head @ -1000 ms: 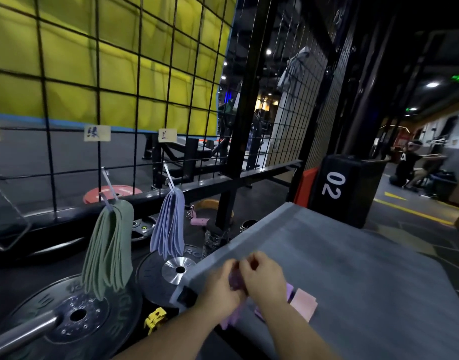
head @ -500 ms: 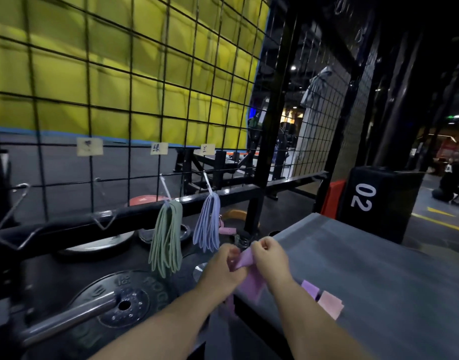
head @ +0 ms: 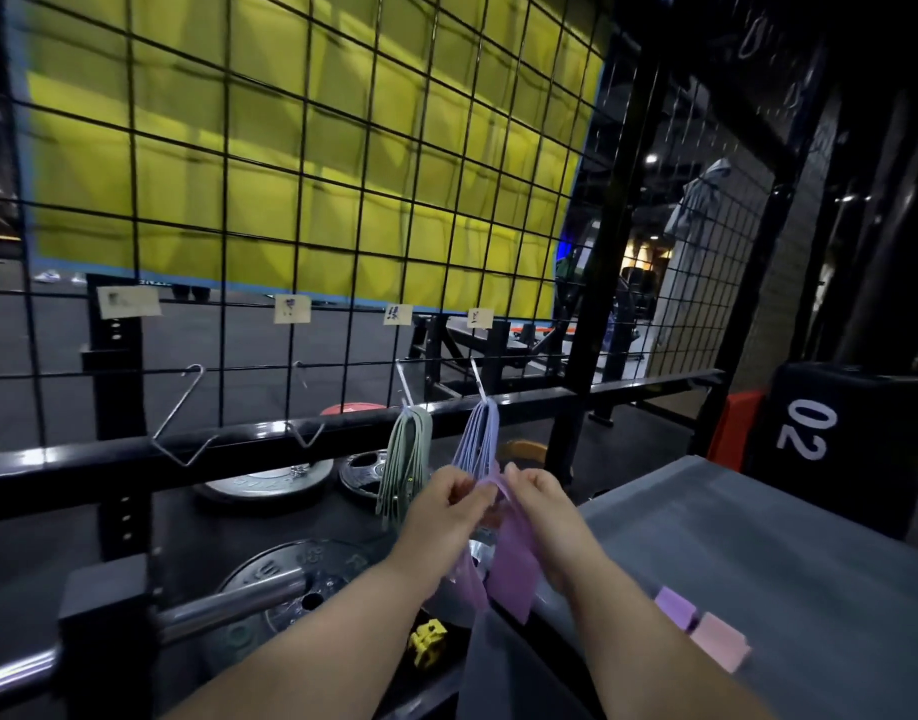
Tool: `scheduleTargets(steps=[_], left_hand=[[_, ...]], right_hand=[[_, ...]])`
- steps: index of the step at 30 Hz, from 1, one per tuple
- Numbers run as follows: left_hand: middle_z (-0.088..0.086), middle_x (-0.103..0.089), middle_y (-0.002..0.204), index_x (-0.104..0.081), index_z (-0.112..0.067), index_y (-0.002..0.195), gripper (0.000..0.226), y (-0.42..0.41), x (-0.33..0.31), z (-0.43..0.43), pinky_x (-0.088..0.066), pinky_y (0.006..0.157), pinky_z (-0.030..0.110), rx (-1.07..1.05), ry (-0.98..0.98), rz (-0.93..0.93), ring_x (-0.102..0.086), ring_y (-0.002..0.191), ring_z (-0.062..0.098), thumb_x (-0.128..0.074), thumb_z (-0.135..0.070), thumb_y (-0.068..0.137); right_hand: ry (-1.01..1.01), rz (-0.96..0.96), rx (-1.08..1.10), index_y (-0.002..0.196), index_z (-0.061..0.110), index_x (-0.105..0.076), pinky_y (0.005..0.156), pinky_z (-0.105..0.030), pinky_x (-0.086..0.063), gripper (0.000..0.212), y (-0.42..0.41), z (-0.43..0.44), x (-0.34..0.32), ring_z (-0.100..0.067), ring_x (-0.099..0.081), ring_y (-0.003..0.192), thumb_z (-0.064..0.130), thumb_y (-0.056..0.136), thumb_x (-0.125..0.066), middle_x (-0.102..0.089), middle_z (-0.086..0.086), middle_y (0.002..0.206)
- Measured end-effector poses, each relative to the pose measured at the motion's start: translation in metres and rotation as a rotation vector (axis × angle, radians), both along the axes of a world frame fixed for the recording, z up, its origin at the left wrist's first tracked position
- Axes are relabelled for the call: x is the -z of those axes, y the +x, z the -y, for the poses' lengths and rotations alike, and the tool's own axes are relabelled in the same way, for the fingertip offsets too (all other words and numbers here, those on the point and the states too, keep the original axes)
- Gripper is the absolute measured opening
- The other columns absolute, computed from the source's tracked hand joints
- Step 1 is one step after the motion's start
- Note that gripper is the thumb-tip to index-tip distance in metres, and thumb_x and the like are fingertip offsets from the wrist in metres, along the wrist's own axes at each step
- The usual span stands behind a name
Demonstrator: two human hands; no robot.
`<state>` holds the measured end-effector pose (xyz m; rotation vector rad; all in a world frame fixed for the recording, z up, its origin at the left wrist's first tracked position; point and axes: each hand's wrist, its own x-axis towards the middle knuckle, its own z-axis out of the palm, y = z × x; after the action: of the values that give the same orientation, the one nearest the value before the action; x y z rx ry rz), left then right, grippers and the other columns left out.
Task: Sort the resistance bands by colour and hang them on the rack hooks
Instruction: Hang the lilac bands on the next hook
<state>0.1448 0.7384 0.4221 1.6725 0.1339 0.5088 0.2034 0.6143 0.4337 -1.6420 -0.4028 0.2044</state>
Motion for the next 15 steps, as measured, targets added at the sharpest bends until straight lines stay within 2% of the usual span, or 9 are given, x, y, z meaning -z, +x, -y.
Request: scheduleTargets(steps=[1,3,5,7,8,9,11,13,15], left_hand=[[0.003,-0.054,0.074,-0.053,-0.011,0.083,0.024,-0.003,-0.002,-0.002,-0.046,0.056,0.016,0.0,-0.034,0.012,-0.056,0.059,0.004,-0.063,-0.031,0.09],[0.009,-0.055,0.077,-0.054,-0.001,0.088,0.032,-0.013,-0.01,-0.006,-0.05,0.055,0.021,-0.02,-0.096,0.033,-0.058,0.062,0.008,-0.062,-0.032,0.09],[0.014,-0.058,0.079,-0.054,0.001,0.09,0.038,-0.021,-0.018,-0.013,-0.054,0.062,0.037,-0.045,-0.148,0.046,-0.058,0.067,0.018,-0.064,-0.035,0.087],[0.011,-0.058,0.077,-0.056,-0.002,0.088,0.032,-0.031,-0.024,-0.023,-0.047,0.061,0.035,-0.116,-0.105,0.027,-0.055,0.067,0.017,-0.062,-0.033,0.087],[0.005,-0.057,0.073,-0.057,-0.005,0.084,0.027,-0.035,-0.026,-0.027,-0.043,0.059,0.029,-0.153,-0.071,0.018,-0.052,0.065,0.014,-0.061,-0.032,0.089],[0.0,-0.055,0.07,-0.058,-0.01,0.081,0.023,-0.039,-0.028,-0.034,-0.04,0.059,0.026,-0.186,-0.05,0.015,-0.05,0.064,0.013,-0.061,-0.032,0.089],[-0.003,-0.054,0.069,-0.059,-0.015,0.078,0.019,-0.047,-0.03,-0.046,-0.039,0.058,0.025,-0.229,-0.022,0.012,-0.05,0.063,0.012,-0.061,-0.031,0.089],[-0.004,-0.058,0.07,-0.061,-0.016,0.079,0.018,-0.056,-0.033,-0.058,-0.039,0.055,0.024,-0.275,0.03,0.01,-0.052,0.063,0.012,-0.062,-0.031,0.088],[-0.004,-0.063,0.076,-0.062,-0.018,0.079,0.015,-0.064,-0.035,-0.072,-0.041,0.059,0.022,-0.306,0.091,0.028,-0.055,0.069,0.011,-0.063,-0.03,0.087]], right_hand=[[0.054,-0.014,-0.06,0.1,0.006,-0.053,0.086,-0.043,-0.05,0.059,-0.002,-0.001,0.0,-0.024,-0.062,0.083,0.06,0.079,-0.065,-0.061,-0.012,0.091],[0.152,-0.043,-0.175,0.1,0.009,-0.05,0.09,-0.048,-0.049,0.044,-0.007,-0.005,0.0,-0.024,-0.066,0.082,0.048,0.087,-0.065,-0.064,-0.009,0.09],[0.148,-0.049,-0.255,0.104,0.013,-0.046,0.092,-0.049,-0.049,0.032,-0.01,-0.011,0.002,-0.025,-0.068,0.082,0.031,0.089,-0.068,-0.069,-0.007,0.087],[0.102,-0.06,-0.312,0.11,0.017,-0.043,0.091,-0.049,-0.049,0.051,-0.014,-0.019,0.001,-0.027,-0.065,0.084,0.025,0.075,-0.079,-0.067,-0.015,0.095],[0.097,-0.063,-0.332,0.109,0.018,-0.043,0.088,-0.048,-0.051,0.055,-0.015,-0.023,-0.001,-0.028,-0.064,0.084,0.021,0.07,-0.081,-0.063,-0.02,0.097],[0.113,-0.064,-0.352,0.104,0.017,-0.043,0.078,-0.043,-0.054,0.05,-0.02,-0.029,-0.005,-0.026,-0.063,0.078,0.015,0.071,-0.08,-0.06,-0.02,0.093],[0.166,-0.064,-0.392,0.092,0.016,-0.045,0.061,-0.035,-0.049,0.032,-0.024,-0.039,-0.01,-0.019,-0.059,0.064,0.007,0.077,-0.073,-0.056,-0.011,0.08],[0.186,-0.046,-0.411,0.085,0.015,-0.049,0.054,-0.029,-0.043,0.02,-0.027,-0.051,-0.017,-0.015,-0.055,0.056,0.006,0.083,-0.067,-0.055,-0.004,0.068],[0.176,-0.012,-0.417,0.083,0.016,-0.055,0.052,-0.025,-0.039,0.013,-0.029,-0.065,-0.022,-0.011,-0.05,0.055,0.014,0.08,-0.067,-0.054,0.001,0.064]])
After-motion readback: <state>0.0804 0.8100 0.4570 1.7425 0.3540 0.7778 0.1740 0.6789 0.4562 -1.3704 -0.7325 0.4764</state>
